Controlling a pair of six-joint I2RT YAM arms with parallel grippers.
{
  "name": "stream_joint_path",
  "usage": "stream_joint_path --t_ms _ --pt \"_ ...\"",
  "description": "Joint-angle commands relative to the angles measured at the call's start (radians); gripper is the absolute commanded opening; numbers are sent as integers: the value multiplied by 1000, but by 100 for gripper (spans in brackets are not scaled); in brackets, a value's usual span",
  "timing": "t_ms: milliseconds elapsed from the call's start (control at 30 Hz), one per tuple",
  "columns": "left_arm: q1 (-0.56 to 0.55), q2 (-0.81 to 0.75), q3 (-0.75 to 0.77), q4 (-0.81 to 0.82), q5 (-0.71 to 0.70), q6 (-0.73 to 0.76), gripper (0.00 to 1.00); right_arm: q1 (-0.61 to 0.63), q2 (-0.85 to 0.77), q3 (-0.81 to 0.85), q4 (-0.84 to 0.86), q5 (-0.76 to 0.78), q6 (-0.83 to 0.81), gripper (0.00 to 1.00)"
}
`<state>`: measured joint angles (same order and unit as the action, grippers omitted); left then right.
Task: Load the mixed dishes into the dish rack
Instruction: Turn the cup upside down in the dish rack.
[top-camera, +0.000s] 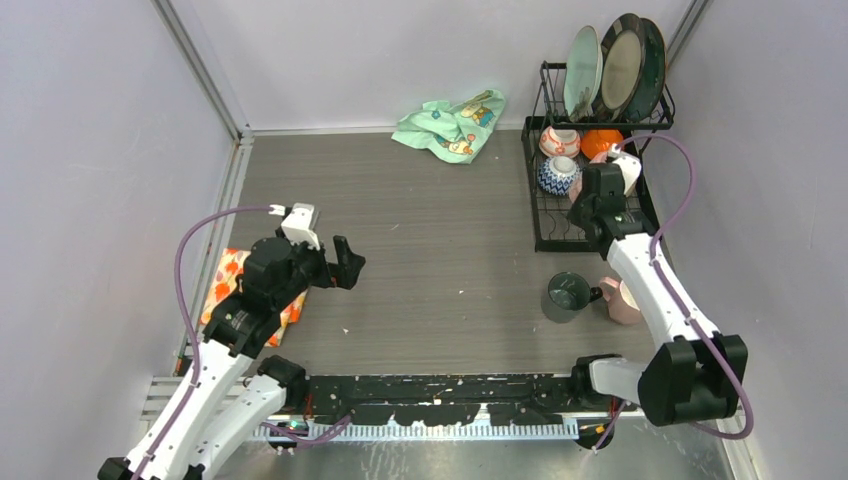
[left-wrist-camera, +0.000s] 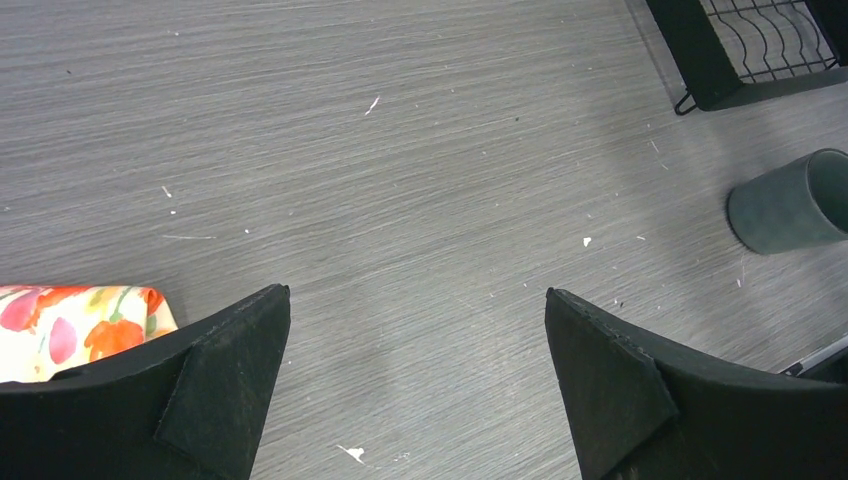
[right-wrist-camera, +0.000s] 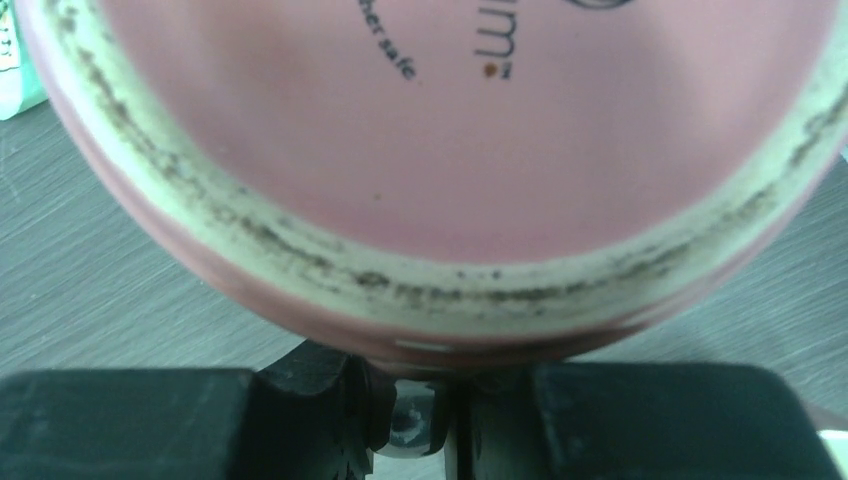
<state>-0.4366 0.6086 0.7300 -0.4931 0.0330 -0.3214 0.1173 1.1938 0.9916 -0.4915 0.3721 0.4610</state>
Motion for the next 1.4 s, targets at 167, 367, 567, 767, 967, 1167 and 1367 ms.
stream_joint_path --t_ms 167,367,567,767,967,1167,1367 --pt "-32 -54 1 -18 -89 63 100 -206 147 13 276 -48 -84 1" --pt "-42 -69 -5 -12 -87 72 100 -292 255 31 331 -154 -143 1" --pt "-51 -68 -4 -15 -96 77 100 -340 323 40 377 -163 -154 1" --pt "-59 -67 -4 -16 -100 80 100 -348 382 50 416 -148 -204 1" --pt "-60 -72 -6 -14 -101 81 100 -350 428 63 417 -110 -236 9" --pt "-60 -67 -4 -17 -104 81 100 -351 427 52 404 -76 -224 25" --pt "-60 -73 -7 -17 -109 81 100 -352 394 51 336 -47 -205 41"
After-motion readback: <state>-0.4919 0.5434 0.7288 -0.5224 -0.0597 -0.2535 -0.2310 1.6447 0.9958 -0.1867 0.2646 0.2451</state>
